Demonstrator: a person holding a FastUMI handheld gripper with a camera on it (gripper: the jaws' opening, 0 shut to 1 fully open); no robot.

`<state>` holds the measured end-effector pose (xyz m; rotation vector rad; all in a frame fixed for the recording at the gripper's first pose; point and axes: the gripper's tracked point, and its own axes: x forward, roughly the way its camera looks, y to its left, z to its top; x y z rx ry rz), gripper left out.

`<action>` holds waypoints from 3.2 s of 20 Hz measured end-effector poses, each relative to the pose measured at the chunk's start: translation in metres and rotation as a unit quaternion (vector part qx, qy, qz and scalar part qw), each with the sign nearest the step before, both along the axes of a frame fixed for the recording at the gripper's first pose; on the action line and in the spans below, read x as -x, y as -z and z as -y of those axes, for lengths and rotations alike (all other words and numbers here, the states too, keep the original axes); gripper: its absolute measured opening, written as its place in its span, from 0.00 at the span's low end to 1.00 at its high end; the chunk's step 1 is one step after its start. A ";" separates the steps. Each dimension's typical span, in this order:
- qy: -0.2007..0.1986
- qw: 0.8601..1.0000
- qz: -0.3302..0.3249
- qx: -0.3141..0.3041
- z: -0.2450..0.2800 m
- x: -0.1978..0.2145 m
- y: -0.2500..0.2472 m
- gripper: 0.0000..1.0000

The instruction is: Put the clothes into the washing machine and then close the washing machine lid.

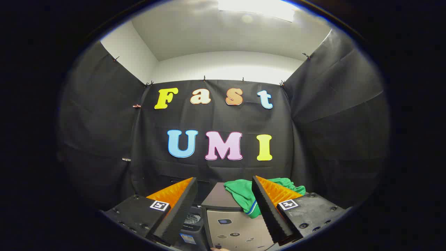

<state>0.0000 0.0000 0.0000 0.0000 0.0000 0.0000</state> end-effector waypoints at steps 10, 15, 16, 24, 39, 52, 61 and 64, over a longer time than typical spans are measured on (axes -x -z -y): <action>0.004 1.000 0.004 -0.001 0.005 0.001 -0.003 0.98; 0.009 1.000 0.003 -0.001 0.008 0.001 -0.003 0.98; 0.010 1.000 0.003 -0.001 0.008 0.002 -0.003 0.97; 0.003 1.000 -0.001 -0.005 0.005 -0.001 -0.001 0.98; 0.045 0.999 -0.009 -0.014 0.044 -0.062 -0.015 0.97; 0.097 0.989 -0.108 -0.011 0.088 -0.205 0.014 0.98; 0.129 0.963 -0.236 -0.001 0.125 -0.270 0.091 0.98; 0.130 0.952 -0.279 0.006 0.130 -0.281 0.118 0.98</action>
